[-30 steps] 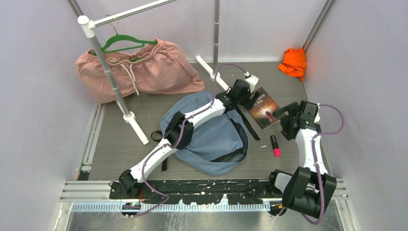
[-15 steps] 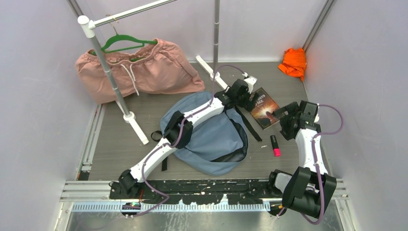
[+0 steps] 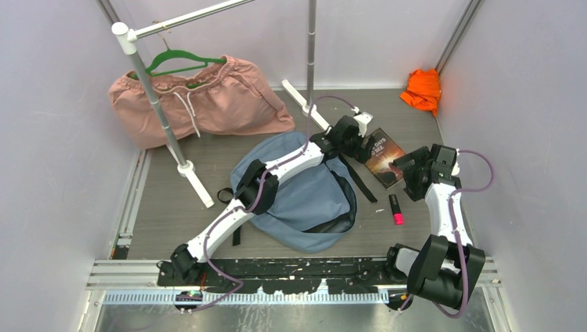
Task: Pack the student bag
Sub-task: Pick up the book from the center of the board.
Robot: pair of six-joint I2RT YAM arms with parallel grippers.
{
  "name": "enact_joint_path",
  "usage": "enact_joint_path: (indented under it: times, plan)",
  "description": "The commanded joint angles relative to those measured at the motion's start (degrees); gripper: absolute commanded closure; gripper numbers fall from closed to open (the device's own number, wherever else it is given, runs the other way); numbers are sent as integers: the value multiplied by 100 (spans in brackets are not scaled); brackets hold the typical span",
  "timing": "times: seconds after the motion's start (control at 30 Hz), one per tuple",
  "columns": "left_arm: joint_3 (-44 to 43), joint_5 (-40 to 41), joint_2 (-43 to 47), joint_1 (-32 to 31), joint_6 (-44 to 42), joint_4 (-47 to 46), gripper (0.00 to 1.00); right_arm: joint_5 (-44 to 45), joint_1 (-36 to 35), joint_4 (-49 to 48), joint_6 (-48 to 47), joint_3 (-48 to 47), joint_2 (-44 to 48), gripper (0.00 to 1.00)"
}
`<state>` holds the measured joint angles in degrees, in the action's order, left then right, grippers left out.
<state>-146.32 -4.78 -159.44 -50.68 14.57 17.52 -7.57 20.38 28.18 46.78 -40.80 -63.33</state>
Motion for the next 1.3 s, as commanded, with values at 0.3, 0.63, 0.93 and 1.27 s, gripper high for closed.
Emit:
enact_joint_path:
  times: [0.3, 0.63, 0.93, 1.27]
  plan:
    - [481, -585, 598, -182, -39, 318, 8, 417, 221, -929, -165, -152, -1288, 0]
    - [263, -596, 679, -141, -375, 535, 8, 412, 423, -1401, 86, -356, -2023, 0]
    - [66, -799, 453, 157, 184, 482, 8, -60, 415, -1898, 213, -450, -2758, 0]
    - [59, -1179, 315, 172, 504, 544, 8, -612, 406, -2316, 297, -395, -2935, 2]
